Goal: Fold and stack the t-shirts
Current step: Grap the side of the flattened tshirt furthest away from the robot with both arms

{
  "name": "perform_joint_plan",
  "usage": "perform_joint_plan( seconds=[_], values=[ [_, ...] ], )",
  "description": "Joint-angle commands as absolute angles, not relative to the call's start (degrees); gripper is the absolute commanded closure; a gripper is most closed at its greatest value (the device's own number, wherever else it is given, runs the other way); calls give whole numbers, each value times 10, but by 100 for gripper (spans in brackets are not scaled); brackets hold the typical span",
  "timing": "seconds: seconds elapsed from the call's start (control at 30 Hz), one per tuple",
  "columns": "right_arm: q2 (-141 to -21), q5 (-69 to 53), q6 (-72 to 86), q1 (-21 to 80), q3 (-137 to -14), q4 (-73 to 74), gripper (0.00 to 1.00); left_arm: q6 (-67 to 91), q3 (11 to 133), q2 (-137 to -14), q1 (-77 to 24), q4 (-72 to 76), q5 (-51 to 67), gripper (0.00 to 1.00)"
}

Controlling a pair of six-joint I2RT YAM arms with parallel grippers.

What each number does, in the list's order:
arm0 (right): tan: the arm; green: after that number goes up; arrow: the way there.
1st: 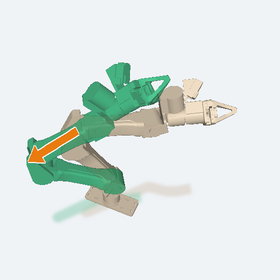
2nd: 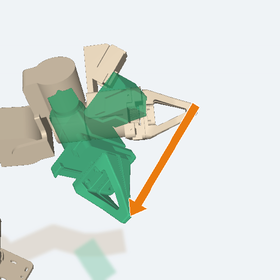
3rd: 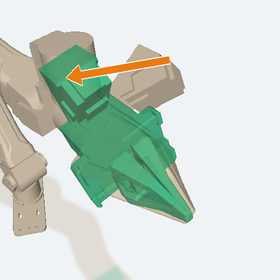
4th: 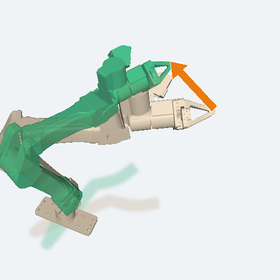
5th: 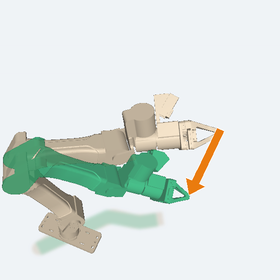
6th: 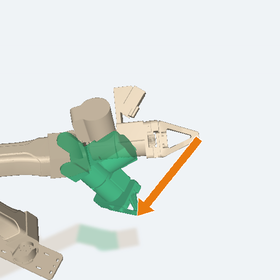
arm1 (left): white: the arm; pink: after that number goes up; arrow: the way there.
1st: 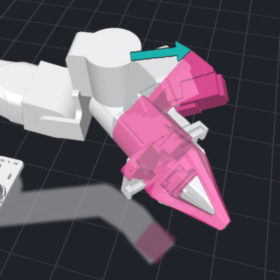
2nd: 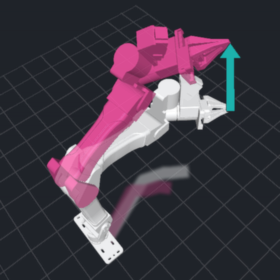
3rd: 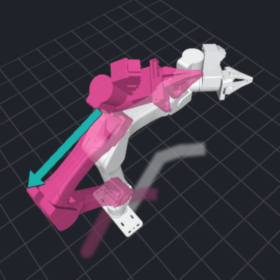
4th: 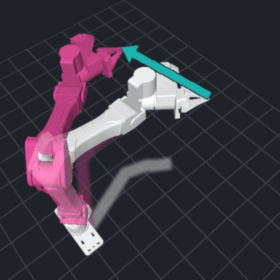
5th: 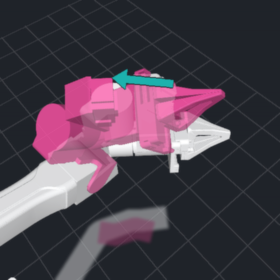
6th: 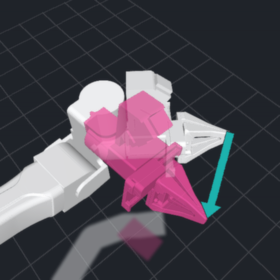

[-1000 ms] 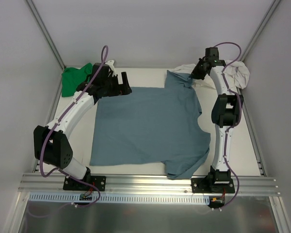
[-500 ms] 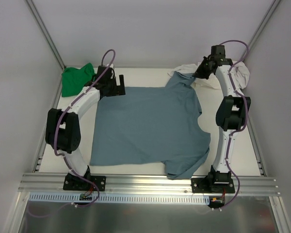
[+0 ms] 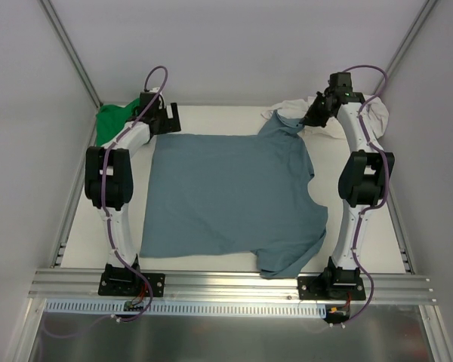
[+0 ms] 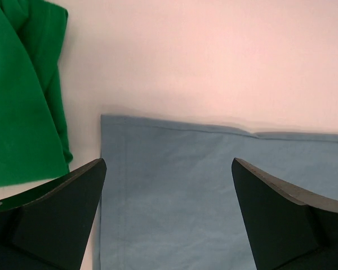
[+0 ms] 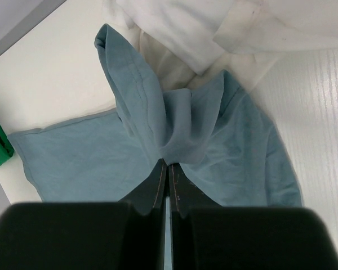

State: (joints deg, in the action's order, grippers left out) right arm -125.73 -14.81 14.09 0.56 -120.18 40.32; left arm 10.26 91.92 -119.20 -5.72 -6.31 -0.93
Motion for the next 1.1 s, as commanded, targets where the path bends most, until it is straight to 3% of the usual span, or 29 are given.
perform_joint_plan(
  seconds=[0.0,0.3,0.47,0.67,1.07],
  values=[
    [-1211,-156,129,5,-1201,414,100,90,947,-1204,-43,-44,18,4],
    [-1207,-158,128,5,-1196,417,100,136,1033,-1252,-9,-148,50,4],
    [-1203,-156,126,5,-1197,417,100,195,1020,-1258,31,-151,141,5],
    [-1197,-155,127,5,-1194,417,100,210,1087,-1301,54,-210,185,5],
    [-1184,-149,133,8,-1177,411,100,216,1138,-1346,48,-243,270,8]
  ],
)
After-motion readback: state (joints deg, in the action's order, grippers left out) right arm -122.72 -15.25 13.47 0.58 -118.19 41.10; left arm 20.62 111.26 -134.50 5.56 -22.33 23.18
